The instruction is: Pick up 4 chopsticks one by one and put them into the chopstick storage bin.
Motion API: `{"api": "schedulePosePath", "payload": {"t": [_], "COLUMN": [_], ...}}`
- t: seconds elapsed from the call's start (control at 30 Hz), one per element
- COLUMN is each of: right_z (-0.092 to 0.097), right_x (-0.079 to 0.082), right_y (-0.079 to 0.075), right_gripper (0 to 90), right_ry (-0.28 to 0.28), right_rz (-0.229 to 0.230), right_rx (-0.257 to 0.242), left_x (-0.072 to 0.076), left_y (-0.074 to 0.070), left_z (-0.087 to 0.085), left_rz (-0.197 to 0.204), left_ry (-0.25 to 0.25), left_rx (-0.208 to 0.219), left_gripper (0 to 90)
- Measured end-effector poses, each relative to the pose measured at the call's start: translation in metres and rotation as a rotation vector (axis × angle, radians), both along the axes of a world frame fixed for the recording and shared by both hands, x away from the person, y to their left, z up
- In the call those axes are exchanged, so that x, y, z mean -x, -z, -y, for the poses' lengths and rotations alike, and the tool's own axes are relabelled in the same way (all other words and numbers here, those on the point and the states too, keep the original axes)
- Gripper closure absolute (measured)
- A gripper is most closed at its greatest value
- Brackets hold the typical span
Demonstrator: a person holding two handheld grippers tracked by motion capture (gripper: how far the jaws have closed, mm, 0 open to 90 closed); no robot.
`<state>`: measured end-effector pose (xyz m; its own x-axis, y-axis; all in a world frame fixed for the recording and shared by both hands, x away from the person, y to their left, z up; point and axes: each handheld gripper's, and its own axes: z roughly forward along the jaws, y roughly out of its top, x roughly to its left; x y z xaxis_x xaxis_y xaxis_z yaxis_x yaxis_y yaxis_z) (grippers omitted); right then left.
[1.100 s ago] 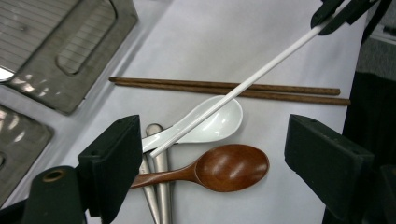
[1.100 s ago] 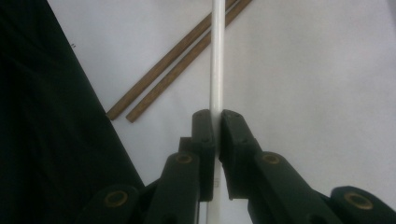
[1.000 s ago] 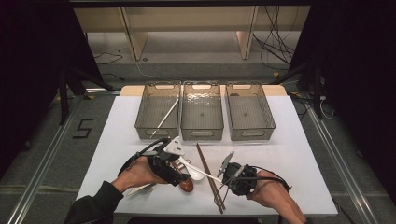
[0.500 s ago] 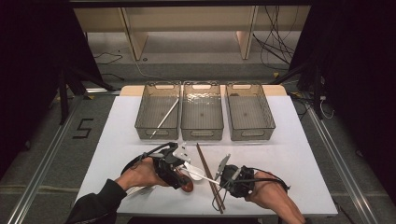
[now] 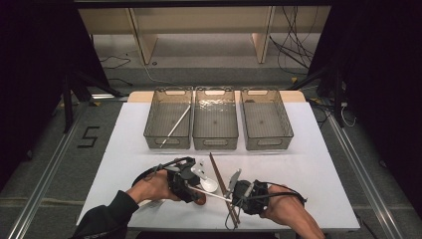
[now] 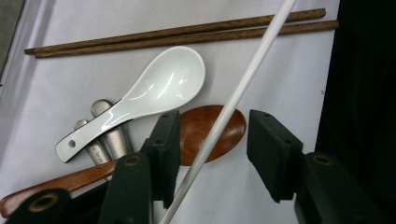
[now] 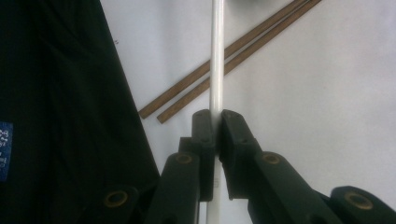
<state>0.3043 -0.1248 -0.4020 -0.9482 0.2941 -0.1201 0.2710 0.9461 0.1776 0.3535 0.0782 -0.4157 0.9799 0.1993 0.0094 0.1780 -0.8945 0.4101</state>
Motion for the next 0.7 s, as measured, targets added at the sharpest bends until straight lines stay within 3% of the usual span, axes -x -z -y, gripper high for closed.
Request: {"api": "schedulePosePath", "payload": {"t": [0.33, 0.63, 0.7], "right_z": [-0.001, 0.002, 0.0045], "right_x": [0.0024, 0.0027, -0.0005], "right_y": [-0.0001, -0.0012, -0.0024], "right_gripper": [84.9, 82.5, 78.9], "right_ry": [-0.011, -0.073, -0.027], "right_rz": [-0.015, 0.035, 0.066], "right_rx": [-0.01, -0.012, -0.026], "left_x": [0.001, 0.0064, 0.0082], "left_y": [0.0026, 0.0026, 0.0017], "left_z": [0.002, 0.0017, 0.002], "left_rz": [-0.009, -0.038, -0.06], "left_ry": [0.024, 0.094, 0.118], "left_rx": [-0.036, -0.055, -0.04], "left_gripper": [72.4, 79.5, 82.5]}}
